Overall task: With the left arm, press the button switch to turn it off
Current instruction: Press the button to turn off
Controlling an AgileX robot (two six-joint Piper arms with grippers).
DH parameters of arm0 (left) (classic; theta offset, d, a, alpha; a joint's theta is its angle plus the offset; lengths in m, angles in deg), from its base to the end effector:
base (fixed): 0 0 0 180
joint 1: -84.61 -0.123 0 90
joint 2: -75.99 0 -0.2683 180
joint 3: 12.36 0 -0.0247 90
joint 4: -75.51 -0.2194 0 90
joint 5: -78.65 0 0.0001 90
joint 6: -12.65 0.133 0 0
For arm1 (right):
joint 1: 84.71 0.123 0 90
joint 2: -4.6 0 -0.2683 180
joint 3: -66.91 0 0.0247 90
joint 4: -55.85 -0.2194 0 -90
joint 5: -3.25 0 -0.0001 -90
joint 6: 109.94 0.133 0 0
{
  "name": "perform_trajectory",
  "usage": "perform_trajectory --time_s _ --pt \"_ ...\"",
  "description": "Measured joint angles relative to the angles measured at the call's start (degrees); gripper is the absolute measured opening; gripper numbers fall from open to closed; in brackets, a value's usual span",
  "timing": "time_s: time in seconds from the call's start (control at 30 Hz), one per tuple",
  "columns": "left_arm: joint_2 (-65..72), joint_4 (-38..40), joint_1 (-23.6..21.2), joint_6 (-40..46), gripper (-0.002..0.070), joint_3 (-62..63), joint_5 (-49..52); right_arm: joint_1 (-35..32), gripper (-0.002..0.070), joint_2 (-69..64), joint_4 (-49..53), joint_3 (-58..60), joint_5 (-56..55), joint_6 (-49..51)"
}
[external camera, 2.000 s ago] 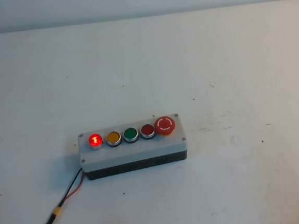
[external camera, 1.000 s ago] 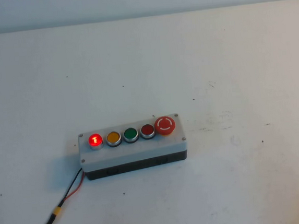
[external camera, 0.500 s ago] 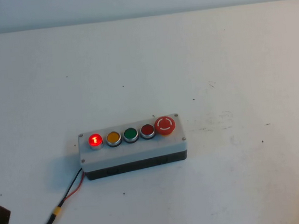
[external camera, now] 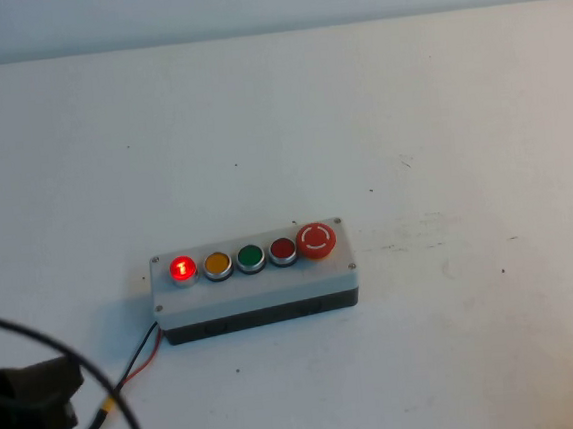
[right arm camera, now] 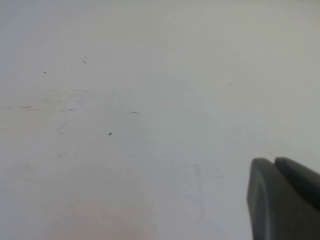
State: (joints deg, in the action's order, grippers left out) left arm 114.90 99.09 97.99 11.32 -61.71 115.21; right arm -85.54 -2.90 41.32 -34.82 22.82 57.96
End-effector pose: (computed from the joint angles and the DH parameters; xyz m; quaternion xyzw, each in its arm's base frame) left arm 0.1081 -0.0583 0.2535 0.0025 0.8721 -0.2404 0.4261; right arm 0.0793 0.0101 0.1650 -0.0087 0.7917 0.0375 0.6096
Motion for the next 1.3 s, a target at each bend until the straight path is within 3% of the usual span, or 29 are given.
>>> perform_trajectory --time_s 0.3,0.57,0.87,1.3 --pt "32.5 -4.4 1.1 12.4 -0.0002 25.4 18.9 0.0 -0.0016 0.0 0.0 0.0 0.0 0.0" --pt "55.3 -11.5 8.2 12.9 -0.0002 43.6 26.0 0.0 -0.0016 0.0 0.0 0.0 0.0 0.0" --pt "67.0 -16.5 9.5 11.6 -0.0002 53.5 29.6 0.0 -0.0016 0.0 0.0 0.0 0.0 0.0" --pt "72.2 -18.1 8.6 11.2 -0.0002 54.6 26.3 0.0 -0.0016 0.0 0.0 0.0 0.0 0.0"
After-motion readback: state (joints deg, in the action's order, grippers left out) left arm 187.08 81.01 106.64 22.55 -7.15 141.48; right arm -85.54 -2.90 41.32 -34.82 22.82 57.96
